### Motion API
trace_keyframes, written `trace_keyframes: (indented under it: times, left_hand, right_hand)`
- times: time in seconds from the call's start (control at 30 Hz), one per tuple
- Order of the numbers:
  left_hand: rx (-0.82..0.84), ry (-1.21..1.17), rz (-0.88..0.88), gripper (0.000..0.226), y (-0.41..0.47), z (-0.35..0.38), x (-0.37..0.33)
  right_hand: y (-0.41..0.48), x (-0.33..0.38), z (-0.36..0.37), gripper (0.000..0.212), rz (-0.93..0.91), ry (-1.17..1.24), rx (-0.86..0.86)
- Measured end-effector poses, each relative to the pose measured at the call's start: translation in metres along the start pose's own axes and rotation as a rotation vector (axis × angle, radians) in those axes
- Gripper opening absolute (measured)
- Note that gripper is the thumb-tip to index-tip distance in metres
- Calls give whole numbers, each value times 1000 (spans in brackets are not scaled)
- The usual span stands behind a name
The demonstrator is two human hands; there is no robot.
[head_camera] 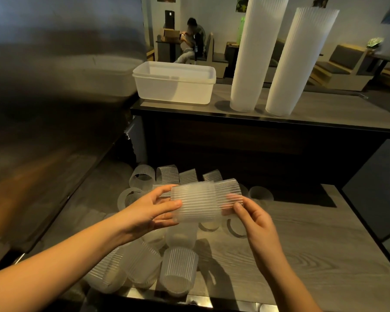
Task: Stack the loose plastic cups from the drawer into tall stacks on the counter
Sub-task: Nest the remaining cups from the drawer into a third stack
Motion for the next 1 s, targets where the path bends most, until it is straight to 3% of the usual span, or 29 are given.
trace_keyframes:
  times: [0.1,0.27,0.37,0.47,0.57,0.77,0.9,1.0]
  left_hand:
    - [26,25,-24,72,0,1,3]
    - [21,1,-28,58,-1,-1,5]
    - [0,10,-34,58,-1,-1,3]
    - [-14,3,-19,54,-2,-1,0]
    - [-9,24,-16,58,-2,0,0]
    - [-21,30,-26,56,-2,-1,-1]
    - [-30,28,-28,55,-3,-2,-2]
    - [-35,36,-32,55,-4,-1,-3]
  right_hand:
    - [-1,-2,9,26,-12,-75,66]
    - [-7,-14,25,26,20,-168,157]
    - [-4,-18,12,17,-31,-225,117]
    - [11,-33,-17,23,-105,-487,78]
    - [26,-71,-54,35,-27,-850,72]
    - [28,-116,-86,41,-71,-1237,102]
    - [29,-115,-92,28,-74,-1287,67]
    - [28,-103,-90,22,-33,-1056,8]
Point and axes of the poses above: each hand's wrist, its own y-axis towards the middle knuckle, its own z-axis out of the palm, x = y × z, the point moved 6 cm from there along y, towards the middle knuckle, and after that the axes turned 13 degrees about y, right-handed, at the moved point
